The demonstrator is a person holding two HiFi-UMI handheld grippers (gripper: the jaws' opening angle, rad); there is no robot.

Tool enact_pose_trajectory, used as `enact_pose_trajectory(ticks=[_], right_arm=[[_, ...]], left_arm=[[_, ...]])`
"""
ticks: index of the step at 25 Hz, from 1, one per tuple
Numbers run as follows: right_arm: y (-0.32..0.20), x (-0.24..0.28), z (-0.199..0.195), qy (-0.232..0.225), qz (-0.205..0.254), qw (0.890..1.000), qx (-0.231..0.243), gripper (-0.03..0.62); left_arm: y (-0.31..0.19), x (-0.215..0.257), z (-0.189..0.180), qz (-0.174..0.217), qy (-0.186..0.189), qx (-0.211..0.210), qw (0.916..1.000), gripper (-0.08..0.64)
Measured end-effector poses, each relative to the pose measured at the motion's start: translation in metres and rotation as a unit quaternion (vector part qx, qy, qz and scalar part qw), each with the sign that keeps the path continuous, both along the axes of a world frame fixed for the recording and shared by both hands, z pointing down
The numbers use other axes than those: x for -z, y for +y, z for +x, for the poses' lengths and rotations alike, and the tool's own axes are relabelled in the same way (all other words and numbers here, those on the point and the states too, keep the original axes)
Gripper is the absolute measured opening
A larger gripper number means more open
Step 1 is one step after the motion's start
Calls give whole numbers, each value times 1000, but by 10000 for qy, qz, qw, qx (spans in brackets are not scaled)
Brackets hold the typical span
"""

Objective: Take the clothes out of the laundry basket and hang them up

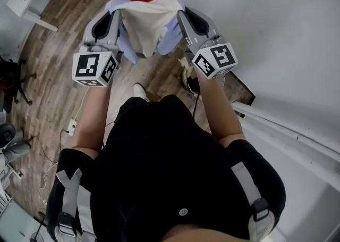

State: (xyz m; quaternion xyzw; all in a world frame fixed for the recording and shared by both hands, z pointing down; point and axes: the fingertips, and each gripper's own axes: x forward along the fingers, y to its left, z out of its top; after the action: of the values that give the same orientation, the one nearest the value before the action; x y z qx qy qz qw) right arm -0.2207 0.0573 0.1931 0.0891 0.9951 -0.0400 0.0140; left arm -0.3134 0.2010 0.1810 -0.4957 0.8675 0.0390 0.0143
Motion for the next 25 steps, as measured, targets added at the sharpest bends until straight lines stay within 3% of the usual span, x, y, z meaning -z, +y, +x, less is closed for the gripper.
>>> enact_pose_trajectory(ticks=[8,25], right_arm=[[-21,-35,-43,403,-71,9989,-228,44],[-51,-158,-92,1530,-323,9875,191,46]], left_arm=[[-21,-39,-41,-214,159,-92,9996,15],[-57,-169,-82,-954,938,407,9902,17]])
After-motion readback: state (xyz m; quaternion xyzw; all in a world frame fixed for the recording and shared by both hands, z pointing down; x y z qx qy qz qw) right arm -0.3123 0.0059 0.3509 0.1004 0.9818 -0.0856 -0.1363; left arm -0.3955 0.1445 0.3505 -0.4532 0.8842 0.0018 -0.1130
